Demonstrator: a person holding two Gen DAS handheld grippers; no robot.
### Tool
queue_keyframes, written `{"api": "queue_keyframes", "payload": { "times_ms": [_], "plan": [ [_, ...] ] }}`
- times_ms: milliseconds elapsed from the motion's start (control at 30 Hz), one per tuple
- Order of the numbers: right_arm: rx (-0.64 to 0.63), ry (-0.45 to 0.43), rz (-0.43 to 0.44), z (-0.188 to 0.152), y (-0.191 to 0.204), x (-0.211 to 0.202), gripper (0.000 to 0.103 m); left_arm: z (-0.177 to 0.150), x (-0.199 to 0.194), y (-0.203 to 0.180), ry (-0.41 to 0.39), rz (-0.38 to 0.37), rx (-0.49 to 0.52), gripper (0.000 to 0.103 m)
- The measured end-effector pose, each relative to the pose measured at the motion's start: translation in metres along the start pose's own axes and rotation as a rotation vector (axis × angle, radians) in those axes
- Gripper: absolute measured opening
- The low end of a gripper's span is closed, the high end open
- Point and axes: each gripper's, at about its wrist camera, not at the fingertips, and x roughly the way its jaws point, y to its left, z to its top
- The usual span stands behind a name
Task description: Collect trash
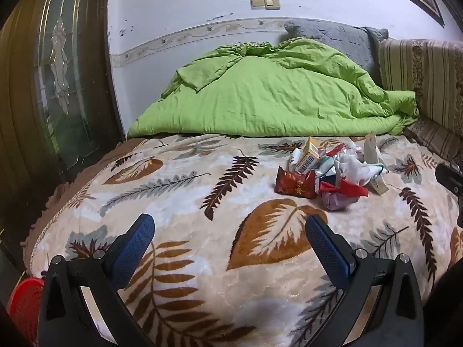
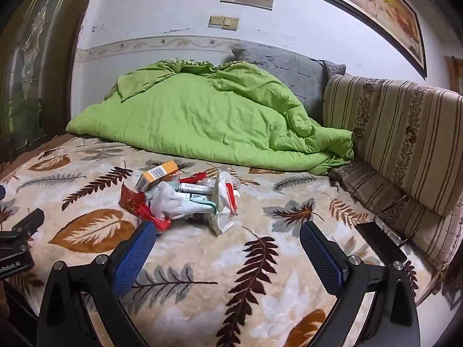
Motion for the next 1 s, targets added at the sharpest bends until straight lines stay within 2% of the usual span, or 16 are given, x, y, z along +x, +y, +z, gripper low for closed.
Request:
{"api": "queue_keyframes", "payload": {
  "times_ms": [100, 167, 267, 533, 567, 667, 733, 1000],
  "plan": [
    [0.01, 0.006, 0.011, -0.001, -0.01, 0.001, 0.101, -0.002, 0.003, -0.004, -0.002, -0.005, 0.016, 0.103],
    [-0.001, -0.022, -0.018, -0.003, 0.008, 0.004, 0.101, -0.002, 0.005, -0.006, -0.004, -0.008, 0.02, 0.103],
    [0.021, 0.019, 0.006, 0.001, 0.002, 0.004, 0.101, -0.004, 0.005, -0.007, -0.01, -0.009, 0.015, 0.103],
    [0.034, 0.003, 0.012, 0.001, 0.002, 0.001, 0.101, -0.007, -0.001, -0.003, -0.071, -0.036, -0.01, 0.103],
    [0.074, -0.008, 0.03, 0.0, 0.0, 0.001, 0.101, -0.007, -0.001, -0.004, -0.069, -0.04, -0.008, 0.103],
    [0.064, -0.011, 0.03, 0.001, 0.001, -0.001, 0.101, -0.008, 0.001, -0.005, -0.072, -0.04, -0.011, 0.103],
    [0.014, -0.004, 0.017, 0.0, 0.003, -0.001, 0.101, -0.01, 0.001, -0.003, -0.073, -0.039, -0.015, 0.103],
    [0.003, 0.006, 0.022, -0.001, 0.006, 0.0, 0.101, -0.012, 0.004, -0.002, -0.06, -0.04, -0.018, 0.103]
  ]
}}
